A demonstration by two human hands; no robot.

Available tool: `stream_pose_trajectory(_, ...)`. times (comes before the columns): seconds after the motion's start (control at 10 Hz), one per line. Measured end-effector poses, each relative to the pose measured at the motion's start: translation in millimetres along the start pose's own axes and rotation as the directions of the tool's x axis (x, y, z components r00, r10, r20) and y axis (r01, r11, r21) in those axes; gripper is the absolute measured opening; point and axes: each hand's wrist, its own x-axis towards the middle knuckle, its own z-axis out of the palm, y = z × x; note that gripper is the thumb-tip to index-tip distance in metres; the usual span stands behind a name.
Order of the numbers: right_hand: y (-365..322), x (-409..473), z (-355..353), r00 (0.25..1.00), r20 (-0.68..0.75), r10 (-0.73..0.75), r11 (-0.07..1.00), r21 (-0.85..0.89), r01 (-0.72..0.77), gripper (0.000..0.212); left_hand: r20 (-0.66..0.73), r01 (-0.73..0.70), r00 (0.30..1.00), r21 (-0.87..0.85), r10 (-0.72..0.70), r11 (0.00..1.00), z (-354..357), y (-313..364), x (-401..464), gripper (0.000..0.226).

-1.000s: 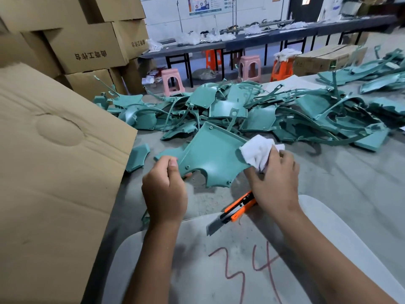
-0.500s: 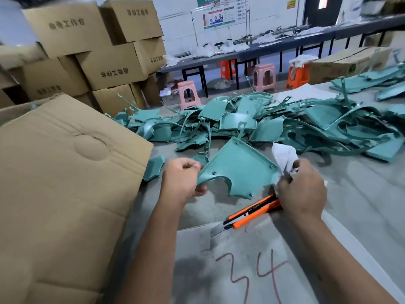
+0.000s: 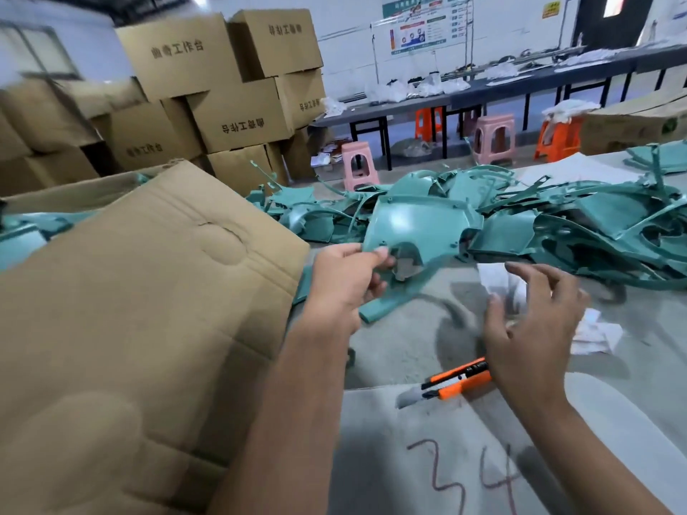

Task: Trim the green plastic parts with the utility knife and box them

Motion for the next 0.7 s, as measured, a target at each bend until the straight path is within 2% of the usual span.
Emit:
stream_pose_trajectory(0.1,-28,-3,14,0.988,0.130,-0.080,0.975,0.216,0.051,0.027,-0.204,-0.096,0.979,-0.431,0.007,0.897,-15,43,-2,0.013)
stream_pose_trajectory(0.2,-73,-9,35,0.933,0.345,-0.106,0.919,0.392,-0.041,0.023,-0.385,-0.366,0.910,-0.568,0.155,0.737,-39,85,-10,0.013)
stream_pose_trajectory(0.3,-133,-8,57,0.824,0.554,-0.119,0.786,0.560,-0.263,0.015,-0.628,-0.623,0.729,-0.447,0.270,0.642,-67,121,-19,0.017)
stream_pose_trajectory(0.4,-193,0,74,0.771,0.605,-0.199,0.645,0.673,-0.362,0.012,-0.832,-0.787,0.482,-0.275,0.273,0.552,-109,159,-24,0.025)
stream_pose_trajectory(0.5,-235,7,86,0.745,0.607,-0.276,0.590,0.719,-0.367,0.011,-0.888,-0.733,0.398,-0.157,0.231,0.661,-150,187,-21,0.027)
stream_pose_trajectory(0.6,-263,6,94,0.715,0.622,-0.320,0.586,0.723,-0.366,0.010,-0.864,-0.557,0.482,-0.171,0.148,0.813,-180,198,-12,0.034)
stream_pose_trajectory(0.7,-281,2,100,0.682,0.643,-0.348,0.606,0.710,-0.360,0.009,-0.803,-0.461,0.584,-0.205,0.121,0.863,-191,195,-4,0.032)
